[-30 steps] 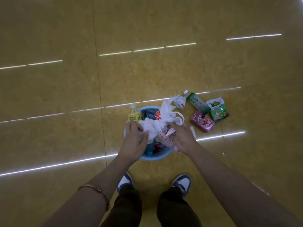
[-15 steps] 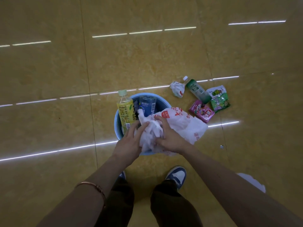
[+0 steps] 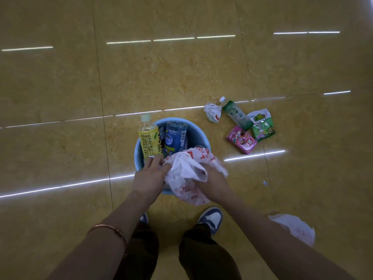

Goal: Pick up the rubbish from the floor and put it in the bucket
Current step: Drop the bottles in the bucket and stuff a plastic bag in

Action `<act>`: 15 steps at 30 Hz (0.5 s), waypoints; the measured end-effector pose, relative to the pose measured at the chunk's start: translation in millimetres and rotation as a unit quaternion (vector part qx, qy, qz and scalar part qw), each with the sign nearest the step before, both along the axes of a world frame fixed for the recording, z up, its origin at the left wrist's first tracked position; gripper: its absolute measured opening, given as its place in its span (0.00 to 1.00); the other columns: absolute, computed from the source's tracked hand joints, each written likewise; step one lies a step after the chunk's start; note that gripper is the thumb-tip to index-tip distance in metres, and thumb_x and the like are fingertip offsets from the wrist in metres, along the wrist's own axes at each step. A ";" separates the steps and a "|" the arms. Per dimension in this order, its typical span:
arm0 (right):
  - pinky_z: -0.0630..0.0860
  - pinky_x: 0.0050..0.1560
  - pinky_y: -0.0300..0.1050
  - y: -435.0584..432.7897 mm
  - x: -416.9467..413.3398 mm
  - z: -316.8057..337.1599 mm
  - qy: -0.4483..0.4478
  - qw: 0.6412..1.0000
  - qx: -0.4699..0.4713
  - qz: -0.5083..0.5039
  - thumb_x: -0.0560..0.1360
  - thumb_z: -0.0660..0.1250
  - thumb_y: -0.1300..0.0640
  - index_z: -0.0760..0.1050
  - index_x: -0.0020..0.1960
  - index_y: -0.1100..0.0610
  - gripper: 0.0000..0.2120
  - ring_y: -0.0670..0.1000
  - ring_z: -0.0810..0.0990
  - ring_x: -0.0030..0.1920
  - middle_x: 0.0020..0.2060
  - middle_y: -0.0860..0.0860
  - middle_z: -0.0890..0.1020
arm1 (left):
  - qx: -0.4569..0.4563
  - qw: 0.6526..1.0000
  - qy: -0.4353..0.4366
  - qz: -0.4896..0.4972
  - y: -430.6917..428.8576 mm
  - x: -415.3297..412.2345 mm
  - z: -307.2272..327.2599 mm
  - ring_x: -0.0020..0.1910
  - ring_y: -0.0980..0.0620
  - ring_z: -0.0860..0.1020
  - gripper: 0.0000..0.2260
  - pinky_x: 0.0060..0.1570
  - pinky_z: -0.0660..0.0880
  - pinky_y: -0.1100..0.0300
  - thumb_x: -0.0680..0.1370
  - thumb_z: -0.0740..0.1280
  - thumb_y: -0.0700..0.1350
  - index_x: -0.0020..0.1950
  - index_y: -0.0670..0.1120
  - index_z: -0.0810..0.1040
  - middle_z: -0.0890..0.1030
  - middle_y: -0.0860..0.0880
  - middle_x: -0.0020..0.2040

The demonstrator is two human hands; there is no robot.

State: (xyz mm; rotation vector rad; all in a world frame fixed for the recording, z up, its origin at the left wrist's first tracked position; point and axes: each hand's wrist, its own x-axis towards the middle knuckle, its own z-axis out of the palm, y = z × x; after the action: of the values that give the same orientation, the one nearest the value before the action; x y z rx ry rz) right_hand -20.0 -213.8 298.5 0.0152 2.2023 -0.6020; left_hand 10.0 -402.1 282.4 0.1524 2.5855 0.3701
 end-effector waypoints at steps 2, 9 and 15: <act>0.76 0.42 0.36 -17.3 12.3 1.7 0.005 0.997 -0.073 0.002 0.79 0.58 0.57 0.76 0.50 0.60 0.10 0.47 0.79 0.39 0.44 0.54 0.82 | -0.001 1.000 -0.020 0.009 2.6 1.6 -5.3 0.63 0.42 0.68 0.18 0.35 0.74 0.52 0.73 0.68 0.42 0.63 0.43 0.72 0.69 0.42 0.63; 0.73 0.40 0.43 -45.0 10.6 -40.0 -0.078 0.988 -0.134 0.000 0.76 0.57 0.64 0.76 0.50 0.65 0.10 0.56 0.77 0.40 0.42 0.61 0.80 | 0.067 0.992 -0.107 0.008 0.8 11.5 -28.8 0.61 0.44 0.69 0.21 0.51 0.75 0.50 0.74 0.60 0.49 0.66 0.45 0.67 0.61 0.44 0.67; 0.74 0.58 0.51 -41.0 5.1 -86.2 -0.123 0.989 -0.057 0.064 0.76 0.59 0.67 0.73 0.62 0.65 0.14 0.60 0.77 0.56 0.56 0.62 0.79 | 0.054 0.984 -0.143 -0.089 10.6 8.7 -59.9 0.65 0.45 0.68 0.21 0.60 0.72 0.52 0.78 0.59 0.43 0.71 0.44 0.62 0.63 0.44 0.69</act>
State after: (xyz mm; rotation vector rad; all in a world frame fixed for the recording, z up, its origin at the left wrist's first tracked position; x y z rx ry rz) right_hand -14.9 -254.7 212.3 -0.1053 1.9121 -0.6194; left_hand 18.7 -391.5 222.6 0.3416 2.2506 0.4310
